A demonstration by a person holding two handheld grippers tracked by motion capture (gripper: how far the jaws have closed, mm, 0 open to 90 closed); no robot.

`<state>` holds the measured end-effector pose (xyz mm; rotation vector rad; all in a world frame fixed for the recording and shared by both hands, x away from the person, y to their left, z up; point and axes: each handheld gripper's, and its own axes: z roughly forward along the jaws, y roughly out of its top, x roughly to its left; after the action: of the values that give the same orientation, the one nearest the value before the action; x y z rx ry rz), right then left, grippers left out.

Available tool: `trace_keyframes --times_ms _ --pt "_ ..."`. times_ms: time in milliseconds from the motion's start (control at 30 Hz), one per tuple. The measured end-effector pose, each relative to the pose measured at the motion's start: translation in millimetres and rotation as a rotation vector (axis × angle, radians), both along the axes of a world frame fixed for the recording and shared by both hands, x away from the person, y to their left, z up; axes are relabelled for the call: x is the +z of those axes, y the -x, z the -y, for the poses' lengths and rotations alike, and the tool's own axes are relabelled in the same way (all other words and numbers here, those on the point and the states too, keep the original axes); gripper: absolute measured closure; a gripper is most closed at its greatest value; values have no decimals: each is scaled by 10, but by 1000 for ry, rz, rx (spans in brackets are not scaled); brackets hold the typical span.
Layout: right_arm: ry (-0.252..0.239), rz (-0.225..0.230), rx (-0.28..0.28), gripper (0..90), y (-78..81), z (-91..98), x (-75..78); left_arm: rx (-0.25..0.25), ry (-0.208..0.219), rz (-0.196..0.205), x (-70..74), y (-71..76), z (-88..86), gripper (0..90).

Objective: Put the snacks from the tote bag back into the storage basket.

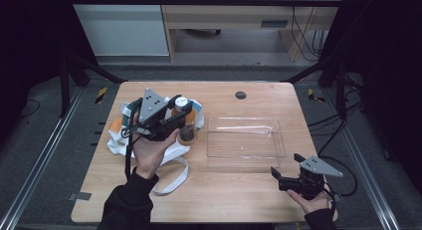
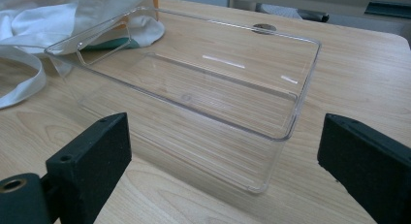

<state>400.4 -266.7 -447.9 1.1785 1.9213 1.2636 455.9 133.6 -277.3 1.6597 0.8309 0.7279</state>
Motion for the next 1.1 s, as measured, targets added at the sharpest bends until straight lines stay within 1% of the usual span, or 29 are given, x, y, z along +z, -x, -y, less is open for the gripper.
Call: trace_keyframes --times_ms 167,433,667,900,1000,1100 --pt "0 0 -1 54 -1 0 -1 -9 25 -12 -27 -57 60 589" --pt "-2 0 -3 54 -3 4 -3 -25 21 -20 -55 -106 222 589" --pt "-6 -2 -1 54 -3 7 -3 -38 16 -15 -100 -126 395 589" --pt "-7 -1 1 54 -3 8 -4 -47 19 -7 -140 -141 509 589" --pt "-8 -1 0 54 -3 6 -4 -49 12 -10 -164 -152 556 589" --pt "-6 0 1 54 -2 5 -3 -57 17 -12 -193 -164 603 589"
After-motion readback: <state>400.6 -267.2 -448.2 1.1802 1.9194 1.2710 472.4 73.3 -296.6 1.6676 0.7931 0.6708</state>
